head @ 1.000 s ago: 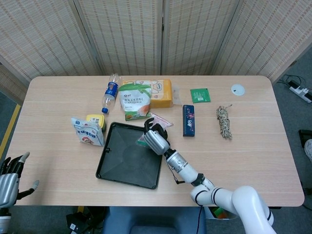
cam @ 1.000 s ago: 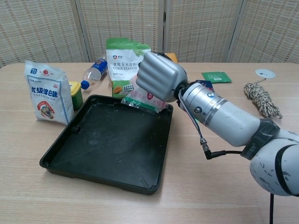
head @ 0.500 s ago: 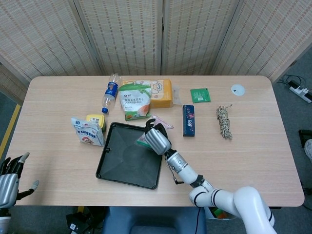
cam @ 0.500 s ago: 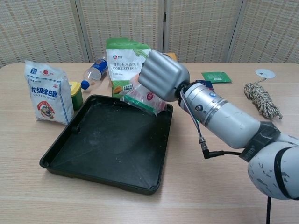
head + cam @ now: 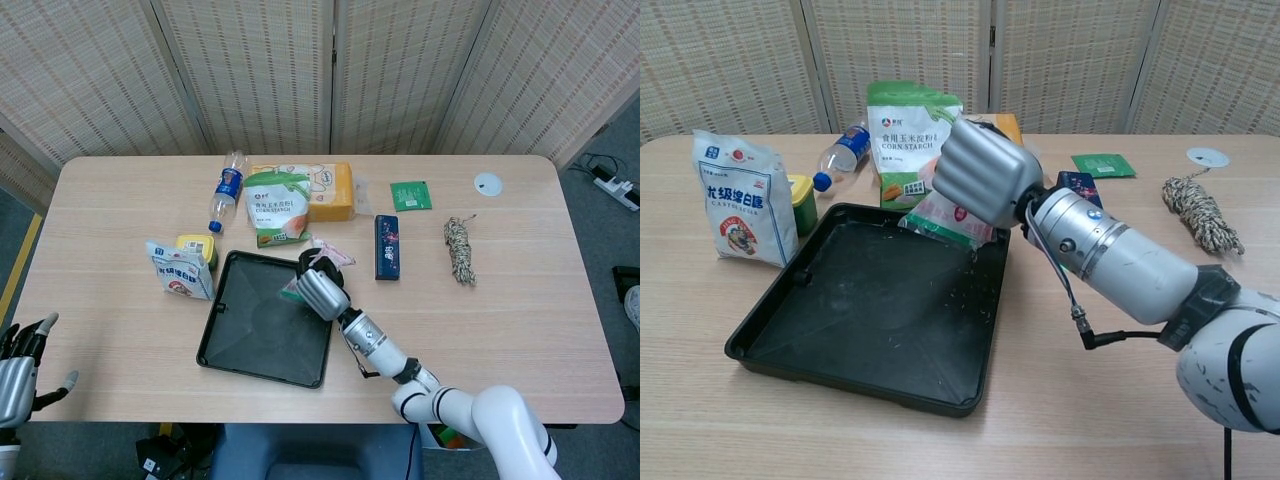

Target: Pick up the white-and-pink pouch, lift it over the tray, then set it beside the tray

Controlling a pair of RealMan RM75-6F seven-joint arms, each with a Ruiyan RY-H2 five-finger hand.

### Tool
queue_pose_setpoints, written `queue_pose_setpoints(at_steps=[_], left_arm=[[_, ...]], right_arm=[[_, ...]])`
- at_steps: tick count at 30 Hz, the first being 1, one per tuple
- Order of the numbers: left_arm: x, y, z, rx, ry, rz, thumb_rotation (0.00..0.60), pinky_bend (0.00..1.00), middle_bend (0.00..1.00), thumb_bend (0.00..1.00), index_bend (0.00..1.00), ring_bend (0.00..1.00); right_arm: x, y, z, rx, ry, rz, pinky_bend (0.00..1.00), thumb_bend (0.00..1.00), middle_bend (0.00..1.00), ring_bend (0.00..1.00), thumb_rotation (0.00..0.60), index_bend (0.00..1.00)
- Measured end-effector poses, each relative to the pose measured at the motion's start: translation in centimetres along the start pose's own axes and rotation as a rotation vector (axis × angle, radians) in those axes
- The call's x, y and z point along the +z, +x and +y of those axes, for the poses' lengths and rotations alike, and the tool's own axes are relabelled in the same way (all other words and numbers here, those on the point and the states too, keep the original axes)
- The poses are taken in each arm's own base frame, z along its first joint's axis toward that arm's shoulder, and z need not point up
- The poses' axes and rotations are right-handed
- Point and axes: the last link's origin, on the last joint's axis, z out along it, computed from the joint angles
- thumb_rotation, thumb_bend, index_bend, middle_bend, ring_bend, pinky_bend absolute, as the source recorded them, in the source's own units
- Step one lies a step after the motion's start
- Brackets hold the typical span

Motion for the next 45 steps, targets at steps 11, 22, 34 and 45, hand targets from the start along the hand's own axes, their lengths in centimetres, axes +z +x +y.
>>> queue_pose_setpoints(at_steps=[11, 22, 34, 45], left_arm=[[0.2, 0.1, 0.3, 0.003, -0.008, 0.000, 0.600, 0.04, 0.15, 0.33, 0.02, 0.14], [0.2, 0.4, 0.3, 0.006, -0.006, 0.007, 0.600, 0.04, 0.15, 0.33, 0.01, 0.14], [0.4, 0.6, 1.1, 0.013, -0.024, 0.008, 0.600, 0.04, 0.14, 0.33, 0.00, 0.14], [0.6, 0.6, 1.9, 0.017, -0.043, 0.001, 0.600, 0.04, 0.14, 0.33, 0.00, 0.14]], right_arm=[[-0.5, 0.1, 0.2, 0.285, -0.042, -0.087, 0.97, 0.47, 0.68, 1.00, 0.600, 0.89], [-2.6, -0.7, 1.9, 0.667, -0.136, -0.220, 0.97, 0.47, 0.68, 1.00, 0.600, 0.89], [-5.8, -2.5, 5.4, 1.235, -0.219, -0.370, 0.97, 0.47, 0.68, 1.00, 0.600, 0.89], [-9.0, -5.3, 6.3, 1.676, -0.276, -0.478, 0.97, 0.47, 0.66, 1.00, 0.600, 0.89]])
